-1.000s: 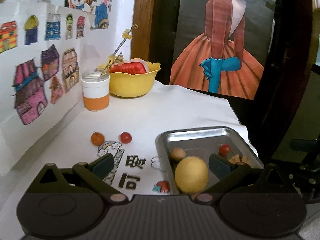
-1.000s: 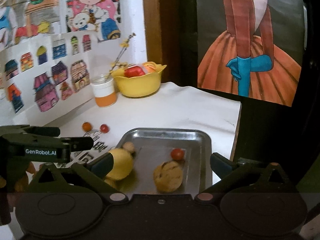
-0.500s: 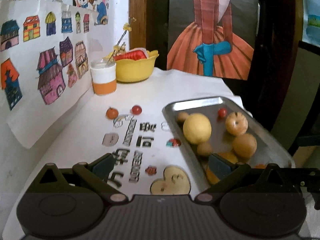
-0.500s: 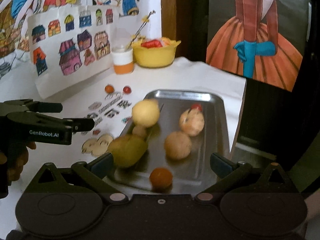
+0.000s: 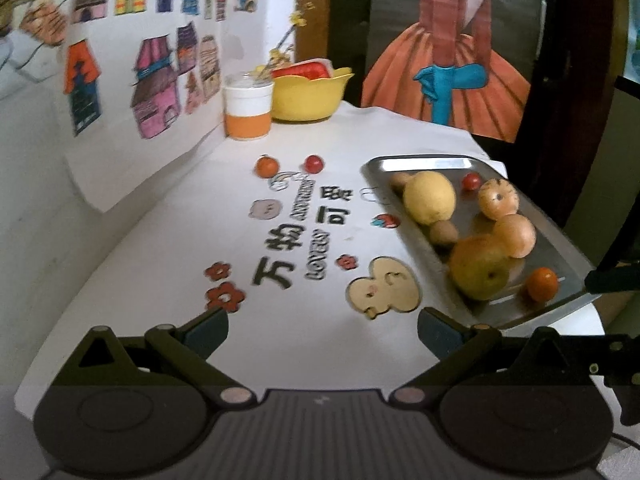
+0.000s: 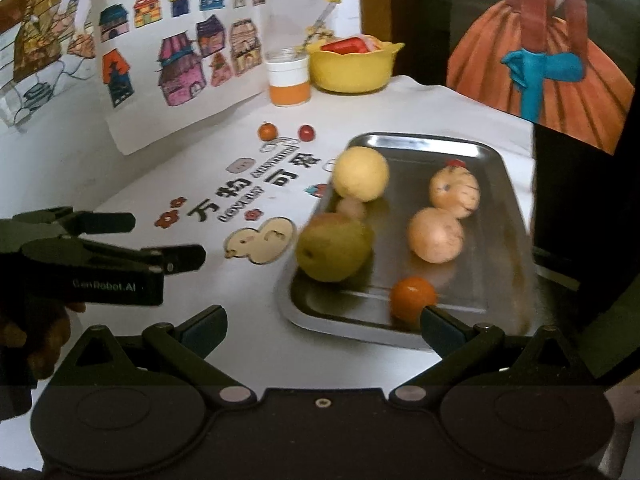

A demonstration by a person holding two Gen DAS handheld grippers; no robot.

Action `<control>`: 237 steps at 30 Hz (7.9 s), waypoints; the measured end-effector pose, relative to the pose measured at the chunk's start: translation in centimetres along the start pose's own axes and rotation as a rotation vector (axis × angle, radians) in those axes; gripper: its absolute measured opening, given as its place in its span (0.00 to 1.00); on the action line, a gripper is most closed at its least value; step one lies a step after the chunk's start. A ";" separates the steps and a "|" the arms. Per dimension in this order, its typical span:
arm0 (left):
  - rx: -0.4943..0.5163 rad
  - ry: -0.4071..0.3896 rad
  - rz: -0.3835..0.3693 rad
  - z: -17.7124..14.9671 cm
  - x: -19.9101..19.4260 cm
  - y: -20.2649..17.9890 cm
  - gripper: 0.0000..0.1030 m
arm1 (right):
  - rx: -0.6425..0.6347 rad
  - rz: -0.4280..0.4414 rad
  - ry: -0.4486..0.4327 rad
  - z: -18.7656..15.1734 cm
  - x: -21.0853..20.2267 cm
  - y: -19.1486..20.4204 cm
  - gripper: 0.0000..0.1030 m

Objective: Organize fruits
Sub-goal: 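Lift both tools from the tray and swing toward the tangerine and cherry tomato, then grasp the tangerine with the left tool while the right tool grasps the cherry tomato, then carry the tangerine and the cherry tomato over the metal tray with both tools, then open the left tool to drop the tangerine while the right tool releases the tomato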

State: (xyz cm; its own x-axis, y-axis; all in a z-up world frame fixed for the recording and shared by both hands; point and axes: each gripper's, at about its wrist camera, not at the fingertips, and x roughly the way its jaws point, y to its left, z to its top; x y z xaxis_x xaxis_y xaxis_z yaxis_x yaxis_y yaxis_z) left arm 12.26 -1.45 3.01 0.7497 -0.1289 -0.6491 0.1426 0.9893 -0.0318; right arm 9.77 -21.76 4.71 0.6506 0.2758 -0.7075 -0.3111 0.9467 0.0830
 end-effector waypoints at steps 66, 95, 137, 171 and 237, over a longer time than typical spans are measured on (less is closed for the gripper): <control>-0.241 -0.015 0.117 13.3 13.0 9.4 1.00 | -0.419 -0.043 -0.170 16.7 14.6 1.0 0.99; -0.256 0.034 -0.034 13.8 19.7 9.8 0.85 | -0.457 0.094 0.029 19.5 24.9 -0.1 0.51; -0.243 0.020 -0.127 14.2 19.9 7.5 0.29 | -0.394 0.139 0.037 21.1 23.8 -2.9 0.23; -0.096 0.034 -0.261 15.6 17.8 -5.7 0.29 | -0.204 -0.016 -0.007 16.3 15.0 -15.5 0.23; -0.038 0.082 -0.165 15.5 16.4 -10.0 0.59 | -0.077 -0.085 -0.048 12.7 11.8 -18.6 0.61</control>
State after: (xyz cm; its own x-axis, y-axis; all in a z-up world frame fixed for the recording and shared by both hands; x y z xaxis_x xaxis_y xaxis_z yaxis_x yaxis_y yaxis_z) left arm 33.13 -14.52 4.41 0.6625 -0.2856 -0.6925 0.2341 0.9571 -0.1708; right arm 32.02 -34.00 3.75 0.7088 0.2050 -0.6750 -0.3047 0.9519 -0.0309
